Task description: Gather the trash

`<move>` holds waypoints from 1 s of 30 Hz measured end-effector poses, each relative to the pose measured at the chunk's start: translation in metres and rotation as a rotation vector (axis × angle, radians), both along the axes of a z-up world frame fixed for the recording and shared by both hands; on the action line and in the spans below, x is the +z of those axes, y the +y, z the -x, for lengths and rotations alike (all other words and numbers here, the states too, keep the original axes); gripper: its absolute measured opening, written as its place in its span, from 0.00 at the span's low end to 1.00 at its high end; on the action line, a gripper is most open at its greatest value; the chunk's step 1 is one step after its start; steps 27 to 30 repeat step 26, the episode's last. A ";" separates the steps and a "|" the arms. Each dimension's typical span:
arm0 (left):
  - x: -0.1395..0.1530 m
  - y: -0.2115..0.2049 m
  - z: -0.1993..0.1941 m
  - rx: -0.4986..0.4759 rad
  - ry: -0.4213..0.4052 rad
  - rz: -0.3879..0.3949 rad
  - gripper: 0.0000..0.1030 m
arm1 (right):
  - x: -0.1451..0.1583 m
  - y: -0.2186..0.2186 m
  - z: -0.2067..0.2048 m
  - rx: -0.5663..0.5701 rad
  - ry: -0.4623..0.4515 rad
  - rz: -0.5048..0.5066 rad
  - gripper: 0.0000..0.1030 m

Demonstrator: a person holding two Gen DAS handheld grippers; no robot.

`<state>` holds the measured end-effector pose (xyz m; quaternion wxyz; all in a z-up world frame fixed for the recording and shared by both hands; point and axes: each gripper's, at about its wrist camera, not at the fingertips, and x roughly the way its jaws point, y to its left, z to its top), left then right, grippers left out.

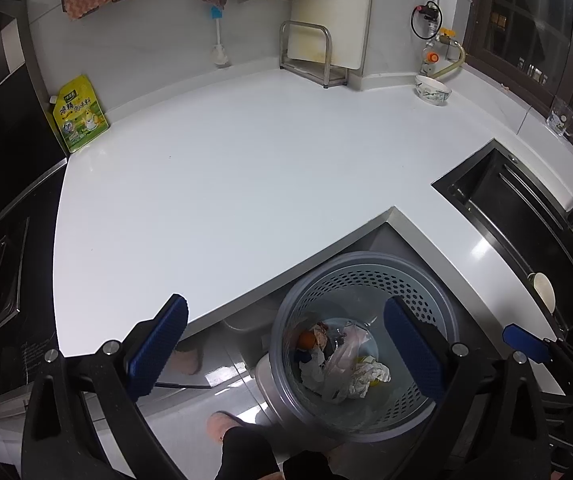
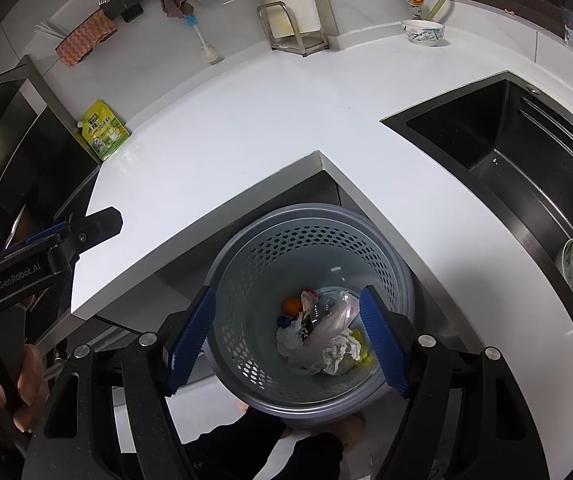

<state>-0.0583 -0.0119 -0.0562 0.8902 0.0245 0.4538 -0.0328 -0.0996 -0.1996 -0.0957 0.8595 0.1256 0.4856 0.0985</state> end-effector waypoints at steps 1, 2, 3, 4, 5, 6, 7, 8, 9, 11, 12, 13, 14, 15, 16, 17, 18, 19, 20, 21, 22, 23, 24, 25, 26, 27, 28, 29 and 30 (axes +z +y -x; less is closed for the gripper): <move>0.000 0.000 0.001 0.000 0.001 0.000 0.94 | 0.000 0.000 0.001 0.001 0.000 0.000 0.69; 0.000 0.001 0.001 0.000 0.002 0.001 0.94 | 0.000 0.001 0.001 0.001 0.000 0.000 0.69; 0.000 0.001 0.002 0.000 0.002 0.001 0.94 | 0.000 0.001 0.002 0.002 -0.001 0.001 0.69; 0.000 0.001 0.003 0.001 0.002 -0.001 0.94 | 0.000 0.001 0.002 0.001 -0.001 0.001 0.69; 0.001 0.002 0.003 0.003 0.001 -0.003 0.94 | 0.001 0.002 0.002 0.002 -0.001 0.001 0.69; 0.001 0.002 0.003 0.004 0.001 -0.004 0.94 | 0.001 0.002 0.002 0.003 -0.001 0.002 0.69; 0.001 0.003 0.004 0.005 0.001 -0.003 0.94 | 0.001 0.003 0.002 0.004 -0.002 0.002 0.69; 0.002 0.003 0.004 0.005 0.001 -0.002 0.94 | 0.002 0.003 0.003 0.005 -0.003 0.002 0.69; 0.002 0.004 0.004 0.005 0.001 0.000 0.94 | 0.002 0.004 0.003 0.005 -0.005 0.002 0.69; 0.002 0.004 0.006 0.003 -0.004 -0.001 0.94 | 0.003 0.004 0.004 0.008 -0.009 0.001 0.69; 0.003 0.004 0.006 0.002 -0.007 -0.002 0.94 | 0.003 0.004 0.004 0.008 -0.009 0.002 0.69; 0.003 0.003 0.007 0.000 -0.009 -0.003 0.94 | 0.003 0.003 0.004 0.009 -0.008 0.002 0.69; 0.003 0.003 0.008 -0.002 -0.013 -0.003 0.94 | 0.003 0.003 0.004 0.009 -0.009 0.002 0.69; 0.004 0.003 0.009 -0.004 -0.017 -0.004 0.94 | 0.003 0.004 0.005 0.010 -0.009 0.003 0.69; 0.004 0.002 0.009 -0.006 -0.019 -0.005 0.94 | 0.003 0.004 0.005 0.010 -0.010 0.002 0.69; 0.005 0.001 0.010 -0.007 -0.020 -0.006 0.94 | 0.003 0.004 0.006 0.010 -0.010 0.002 0.69; 0.005 0.001 0.010 -0.008 -0.019 -0.008 0.94 | 0.003 0.003 0.006 0.011 -0.011 0.002 0.69; 0.005 0.001 0.010 -0.007 -0.019 -0.009 0.94 | 0.003 0.003 0.006 0.011 -0.011 0.002 0.69; 0.005 0.001 0.010 -0.005 -0.016 -0.009 0.94 | 0.003 0.003 0.006 0.011 -0.011 0.002 0.69; 0.004 0.001 0.010 -0.004 -0.013 -0.007 0.94 | 0.003 0.003 0.006 0.012 -0.012 0.002 0.69; 0.004 0.001 0.010 -0.002 -0.011 -0.007 0.94 | 0.003 0.003 0.006 0.012 -0.012 0.001 0.69; 0.003 0.001 0.010 0.002 -0.010 -0.007 0.94 | 0.003 0.003 0.006 0.011 -0.012 0.001 0.69; 0.003 0.001 0.010 0.004 -0.009 -0.007 0.94 | 0.003 0.003 0.006 0.011 -0.013 0.002 0.69; 0.003 0.001 0.010 0.006 -0.010 -0.006 0.94 | 0.004 0.003 0.007 0.012 -0.013 0.001 0.69; 0.003 0.000 0.010 0.006 -0.010 -0.007 0.94 | 0.004 0.003 0.007 0.012 -0.013 0.000 0.69; 0.003 0.000 0.010 0.006 -0.010 -0.007 0.94 | 0.004 0.003 0.007 0.012 -0.013 0.000 0.69; 0.003 0.000 0.010 0.006 -0.010 -0.007 0.94 | 0.004 0.003 0.007 0.012 -0.013 0.000 0.69; 0.003 0.000 0.010 0.006 -0.010 -0.007 0.94 | 0.004 0.003 0.007 0.012 -0.013 0.000 0.69; 0.003 0.000 0.010 0.006 -0.010 -0.007 0.94 | 0.004 0.003 0.007 0.012 -0.013 0.000 0.69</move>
